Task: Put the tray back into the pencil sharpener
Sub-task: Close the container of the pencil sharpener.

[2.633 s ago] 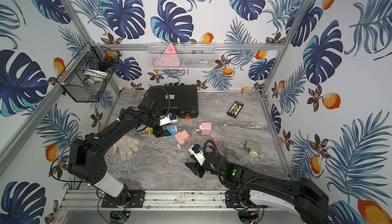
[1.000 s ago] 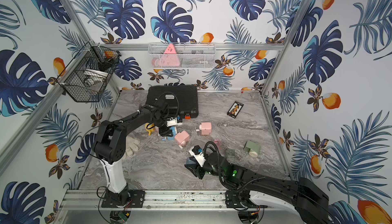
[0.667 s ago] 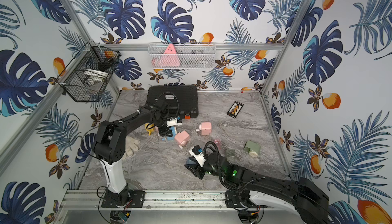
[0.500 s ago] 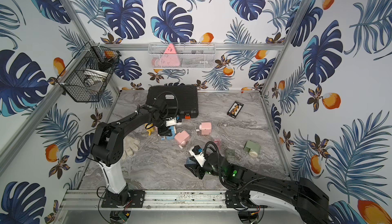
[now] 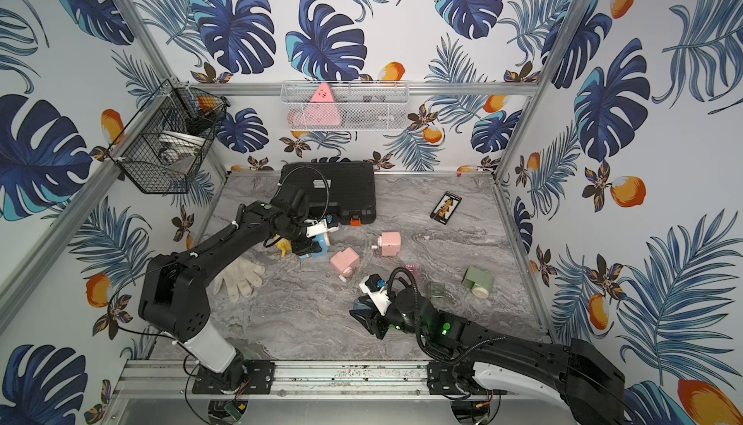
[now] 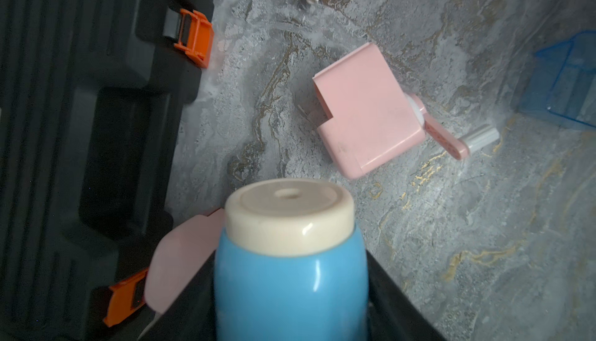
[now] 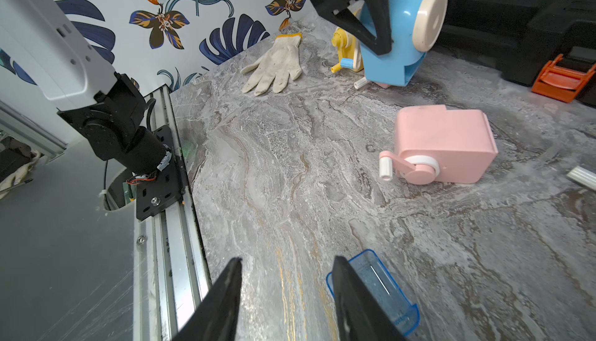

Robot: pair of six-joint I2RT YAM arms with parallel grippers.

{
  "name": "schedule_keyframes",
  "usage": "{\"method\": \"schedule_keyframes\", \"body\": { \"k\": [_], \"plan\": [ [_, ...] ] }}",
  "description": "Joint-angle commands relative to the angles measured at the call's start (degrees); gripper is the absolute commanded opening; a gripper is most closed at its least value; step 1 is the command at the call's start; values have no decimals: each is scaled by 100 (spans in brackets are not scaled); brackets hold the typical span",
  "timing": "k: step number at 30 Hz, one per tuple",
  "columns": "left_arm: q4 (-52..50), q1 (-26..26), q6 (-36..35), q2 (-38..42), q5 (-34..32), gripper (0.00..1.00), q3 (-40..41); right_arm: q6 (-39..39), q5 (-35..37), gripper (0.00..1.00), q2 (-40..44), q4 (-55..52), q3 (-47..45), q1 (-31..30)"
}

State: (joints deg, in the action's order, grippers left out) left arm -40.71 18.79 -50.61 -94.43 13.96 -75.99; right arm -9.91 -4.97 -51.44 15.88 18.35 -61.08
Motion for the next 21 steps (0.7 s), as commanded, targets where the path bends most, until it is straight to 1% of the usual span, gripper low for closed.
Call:
{"method": "schedule_keyframes", "body": {
  "k": [1, 9, 15, 21],
  "plan": [
    [63, 40, 113, 334, 21, 44, 99, -190, 67, 48, 25, 99, 19, -3],
    [-211, 285, 104, 1195, -175, 44, 344, -547, 52, 47, 45, 11, 50, -9],
    [-433, 541, 99, 1852, -323, 44, 684, -959, 170, 47, -29, -462, 276, -3],
    [-720, 786, 34, 2369, -506, 44, 1028, -1636, 408, 47, -110, -1117, 600, -7]
  ]
}}
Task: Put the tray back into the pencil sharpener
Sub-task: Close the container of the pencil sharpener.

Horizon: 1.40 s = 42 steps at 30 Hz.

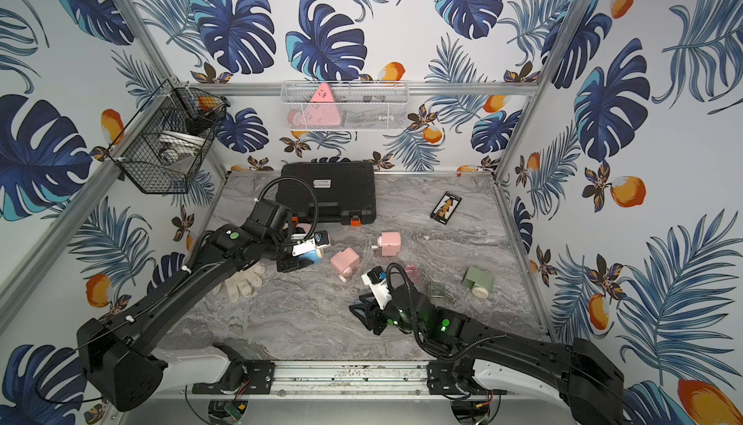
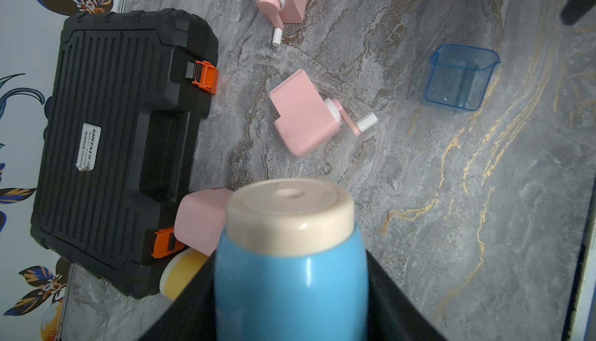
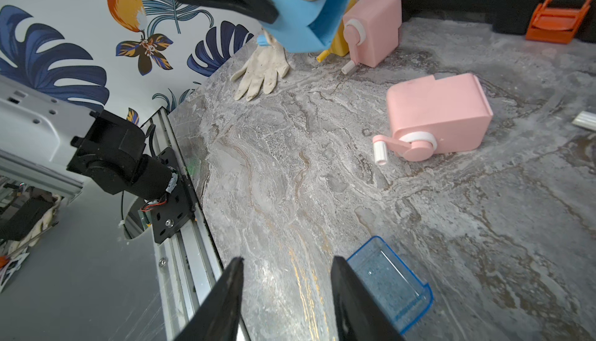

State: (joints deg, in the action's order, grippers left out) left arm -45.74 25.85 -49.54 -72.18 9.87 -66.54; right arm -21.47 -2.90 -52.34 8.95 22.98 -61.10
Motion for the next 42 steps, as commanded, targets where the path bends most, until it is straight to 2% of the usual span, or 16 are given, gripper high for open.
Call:
{"method": "schedule_keyframes", "body": {
  "k": [1, 10, 15, 23, 31, 38, 42],
  "plan": [
    [-269, 129, -57, 196, -123, 44, 120, -601, 240, 47, -17, -507, 168, -6],
    [-523, 738, 142, 527, -160, 44, 642, -1900, 693, 46, 74, -1202, 323, -5],
    [-345, 1011, 281, 565, -8, 44, 1019, -2439, 633, 43, -116, -1938, 677, -6],
    [53, 1579, 473, 244, 120, 44, 1372, -3255, 468, 41, -598, -2542, 851, 21],
    [638, 1962, 497, -235, 120, 44, 1460, -3694, 361, 42, -820, -2705, 839, 295],
    [1180, 2136, 421, -771, 271, 45, 1477, -3605, -167, 42, -782, -2543, 634, 1017],
    [1310, 2135, 366, -1017, 100, 44, 1456, -3548, -424, 42, -879, -2380, 593, 1178]
  ]
}}
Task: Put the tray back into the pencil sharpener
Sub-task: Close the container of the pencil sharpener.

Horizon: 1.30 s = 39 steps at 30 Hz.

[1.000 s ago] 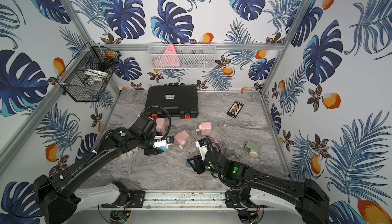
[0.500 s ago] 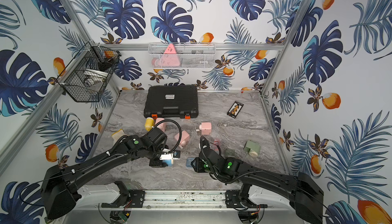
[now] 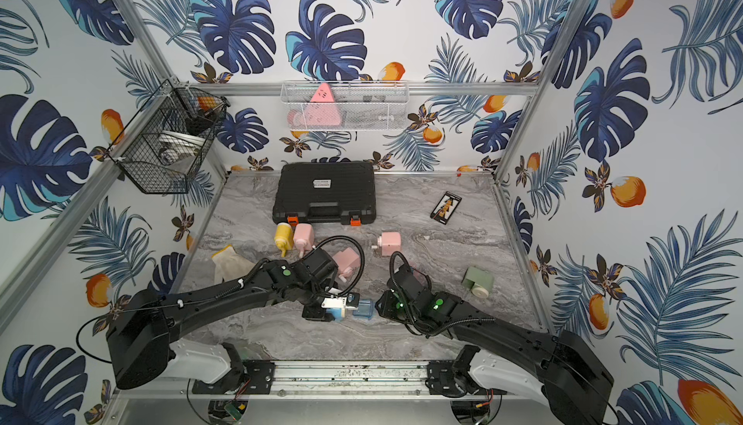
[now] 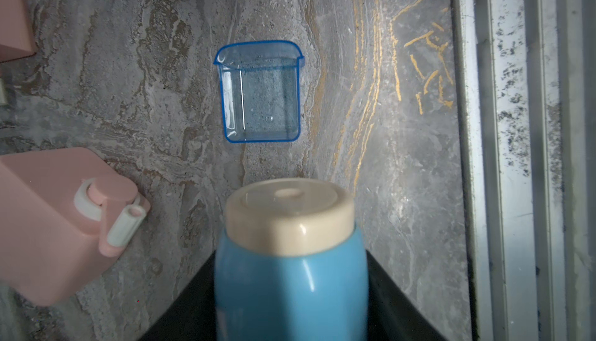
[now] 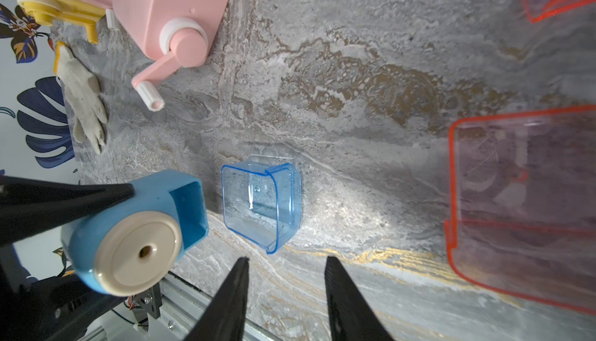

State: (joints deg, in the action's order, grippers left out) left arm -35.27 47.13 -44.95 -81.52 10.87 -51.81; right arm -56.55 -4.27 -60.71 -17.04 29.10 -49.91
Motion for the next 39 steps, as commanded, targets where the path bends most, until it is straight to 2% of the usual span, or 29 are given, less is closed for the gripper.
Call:
{"method": "schedule_keyframes", "body": {
  "k": [1, 14, 30, 39],
  "plan": [
    [321, 6, -93, -111, -32, 44, -24, -34, -325, 42, -64, 262, -25, 73],
    [696, -11, 152, -474, 170, 46, 11, -13, -789, 42, -651, 984, -46, 233],
    [942, -19, 352, -611, 23, 45, -4, 48, -828, 40, -1186, 1356, -47, 387],
    [1067, -20, 346, -611, -24, 45, 66, 57, -994, 35, -1384, 1667, -56, 421]
  ]
}}
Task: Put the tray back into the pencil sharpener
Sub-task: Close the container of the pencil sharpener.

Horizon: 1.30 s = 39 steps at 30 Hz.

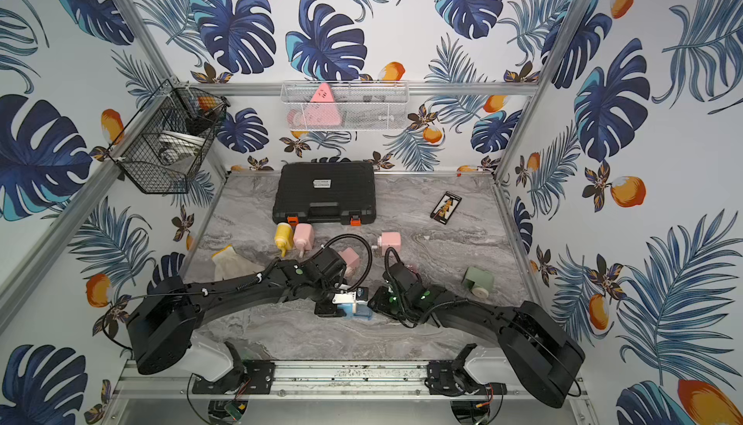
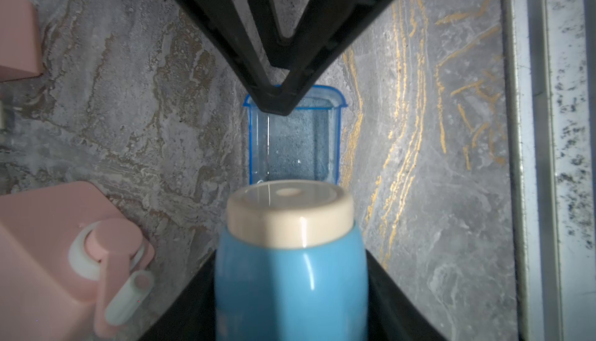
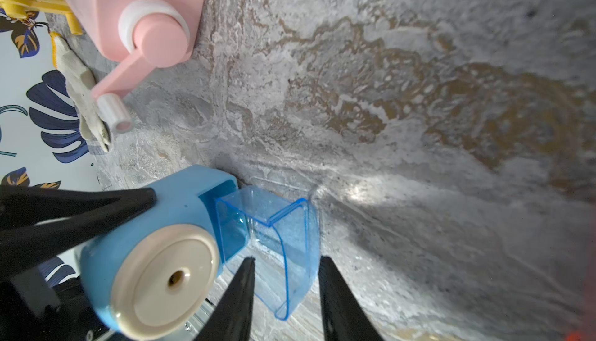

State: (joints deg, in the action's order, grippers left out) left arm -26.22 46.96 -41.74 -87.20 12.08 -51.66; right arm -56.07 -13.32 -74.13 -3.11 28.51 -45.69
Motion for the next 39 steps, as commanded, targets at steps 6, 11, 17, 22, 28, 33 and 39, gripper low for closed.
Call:
{"method": "schedule_keyframes", "body": {
  "k": [6, 11, 17, 22, 28, 33, 39],
  "plan": [
    [152, -2, -3, -53, -155, 45, 70, 40, -288, 33, -255, 480, 35, -1],
    [109, -3, -38, -69, -170, 45, 65, 35, -416, 32, -392, 642, 49, -1],
    [60, -3, -82, -97, -223, 45, 69, -81, -494, 31, -452, 841, 6, -1],
    [49, -2, -82, -99, -232, 45, 67, -226, -669, 30, -588, 1195, -46, -1],
    [51, -3, -102, -78, -241, 45, 78, -271, -706, 29, -726, 1368, -46, -6],
    [42, -2, -93, -70, -250, 44, 90, -357, -671, 32, -486, 1482, -198, 31],
    [82, -3, -98, -62, -236, 44, 113, -175, 26, 32, 483, 557, -460, 168]
  ]
}}
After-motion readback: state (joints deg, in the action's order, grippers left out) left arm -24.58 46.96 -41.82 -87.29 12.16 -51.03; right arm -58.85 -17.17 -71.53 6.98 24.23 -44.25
